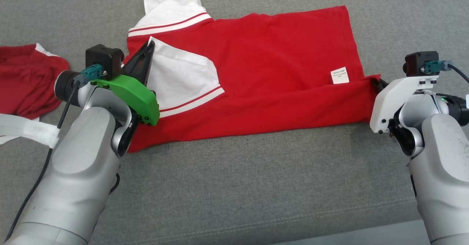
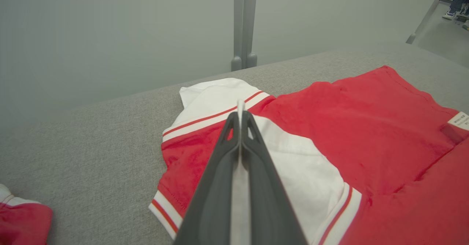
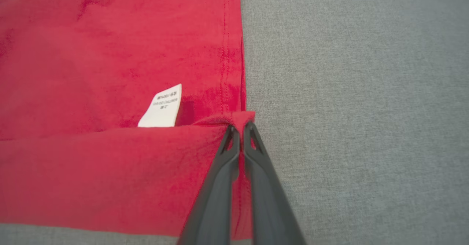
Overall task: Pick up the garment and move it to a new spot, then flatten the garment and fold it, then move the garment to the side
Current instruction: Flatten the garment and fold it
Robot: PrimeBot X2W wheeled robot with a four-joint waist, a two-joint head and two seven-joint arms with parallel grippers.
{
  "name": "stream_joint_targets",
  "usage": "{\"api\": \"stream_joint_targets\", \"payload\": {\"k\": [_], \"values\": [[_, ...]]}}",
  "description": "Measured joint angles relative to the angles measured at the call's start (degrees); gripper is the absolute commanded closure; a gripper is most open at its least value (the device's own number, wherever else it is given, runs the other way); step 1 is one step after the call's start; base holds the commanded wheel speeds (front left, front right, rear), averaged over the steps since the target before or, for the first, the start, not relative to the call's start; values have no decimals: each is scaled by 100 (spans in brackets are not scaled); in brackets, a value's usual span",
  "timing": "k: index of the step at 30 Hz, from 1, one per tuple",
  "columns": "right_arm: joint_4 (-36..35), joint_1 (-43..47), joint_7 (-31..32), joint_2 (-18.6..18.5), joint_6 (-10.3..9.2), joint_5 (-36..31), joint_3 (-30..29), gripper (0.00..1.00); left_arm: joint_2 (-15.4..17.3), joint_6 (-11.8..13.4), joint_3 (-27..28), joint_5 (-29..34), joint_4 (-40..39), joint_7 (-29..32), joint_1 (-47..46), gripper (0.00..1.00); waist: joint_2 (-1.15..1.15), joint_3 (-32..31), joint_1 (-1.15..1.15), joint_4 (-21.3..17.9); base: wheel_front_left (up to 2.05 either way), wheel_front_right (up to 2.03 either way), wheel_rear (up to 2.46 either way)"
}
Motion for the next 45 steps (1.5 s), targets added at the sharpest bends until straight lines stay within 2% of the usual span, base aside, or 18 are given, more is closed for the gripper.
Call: {"api": "stream_joint_targets", "payload": {"k": [1,2,3,10,15,22,29,36,45], "values": [[21,-14,-49,7,0,0,-16,59,-7,3,1,-4,40,-23,-2,78,0,1,0,2,0,0,0],[36,-30,-140,24,0,-1,-64,0,-18,4,-3,-5,85,-47,-9,56,0,2,0,5,0,0,0],[67,-57,-204,46,0,-2,-127,0,-29,7,-10,-4,129,-63,-19,0,0,3,0,10,0,0,0],[323,-85,-367,115,0,-90,-226,0,-49,190,-5,40,389,-355,-88,0,0,-54,0,75,0,0,0],[253,-2,-567,99,0,35,-283,0,-68,255,-38,37,474,-413,147,0,0,-186,0,152,0,0,0],[-330,644,-419,52,0,264,-480,0,-59,313,-344,78,412,-99,820,0,0,-400,0,274,0,0,0],[-771,1276,-466,76,-1,129,-678,0,-66,599,-489,112,121,54,1298,0,0,-511,0,345,0,0,0],[-806,1490,-342,231,-1,-60,-838,0,-51,859,-532,133,-57,293,1471,0,0,-502,0,365,0,0,0],[-533,1465,-271,371,-1,-218,-944,0,-11,1037,-527,19,-155,730,1538,0,0,-393,0,359,0,0,0]]}}
